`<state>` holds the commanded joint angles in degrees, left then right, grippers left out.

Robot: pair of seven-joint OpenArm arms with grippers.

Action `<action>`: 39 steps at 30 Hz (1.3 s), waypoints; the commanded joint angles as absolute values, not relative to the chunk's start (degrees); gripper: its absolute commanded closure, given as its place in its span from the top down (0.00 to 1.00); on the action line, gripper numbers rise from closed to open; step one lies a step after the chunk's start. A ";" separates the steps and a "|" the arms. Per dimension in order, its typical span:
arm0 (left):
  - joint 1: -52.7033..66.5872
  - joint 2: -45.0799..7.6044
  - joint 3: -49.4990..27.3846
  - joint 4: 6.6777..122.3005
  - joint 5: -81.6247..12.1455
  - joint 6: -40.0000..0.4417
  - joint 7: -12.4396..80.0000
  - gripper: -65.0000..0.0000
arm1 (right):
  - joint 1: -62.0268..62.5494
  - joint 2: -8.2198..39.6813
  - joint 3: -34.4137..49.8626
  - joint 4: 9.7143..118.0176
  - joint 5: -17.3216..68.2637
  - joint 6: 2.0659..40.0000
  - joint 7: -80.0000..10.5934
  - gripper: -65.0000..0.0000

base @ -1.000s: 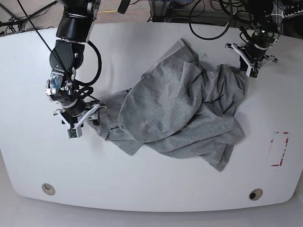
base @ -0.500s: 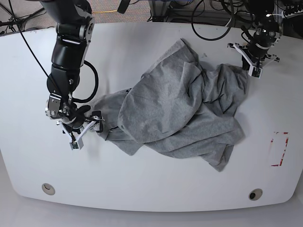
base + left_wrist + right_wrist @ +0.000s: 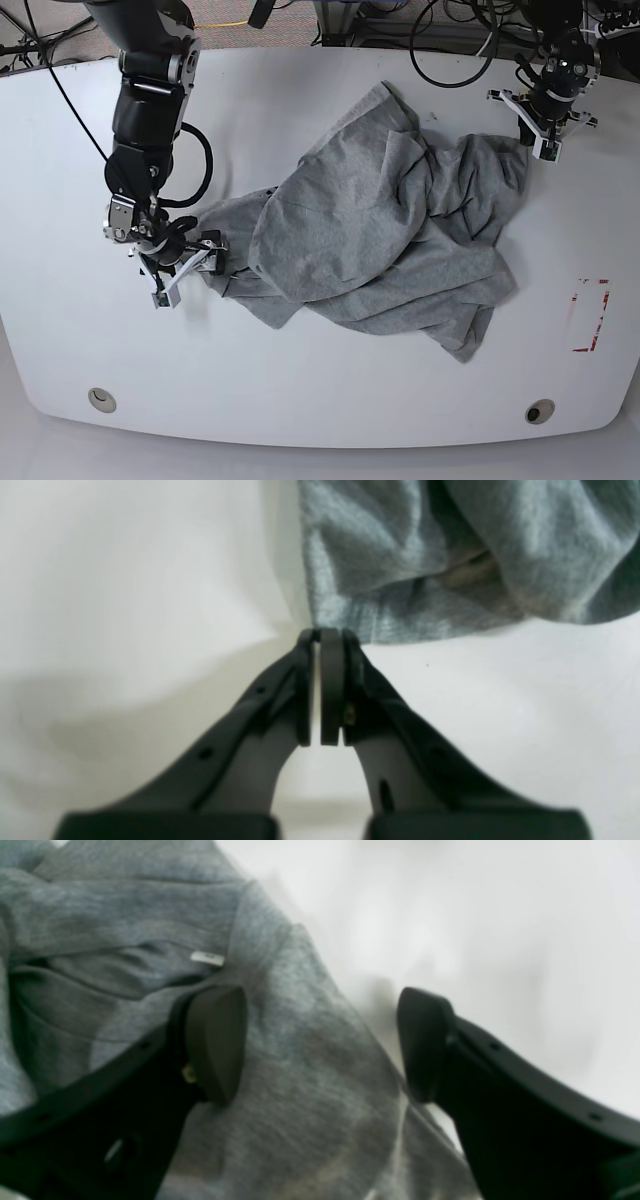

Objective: Fold the T-shirt properly
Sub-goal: 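Lower both grippers to the grey T-shirt and pinch its edges, then lift the shirt with the right gripper and drag it across the table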

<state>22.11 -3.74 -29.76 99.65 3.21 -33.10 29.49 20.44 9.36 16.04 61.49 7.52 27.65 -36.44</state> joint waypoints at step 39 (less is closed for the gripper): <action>9.54 -7.96 -37.67 114.07 3.30 -40.00 56.75 0.01 | 12.18 12.18 15.96 104.13 7.60 27.65 -50.15 0.00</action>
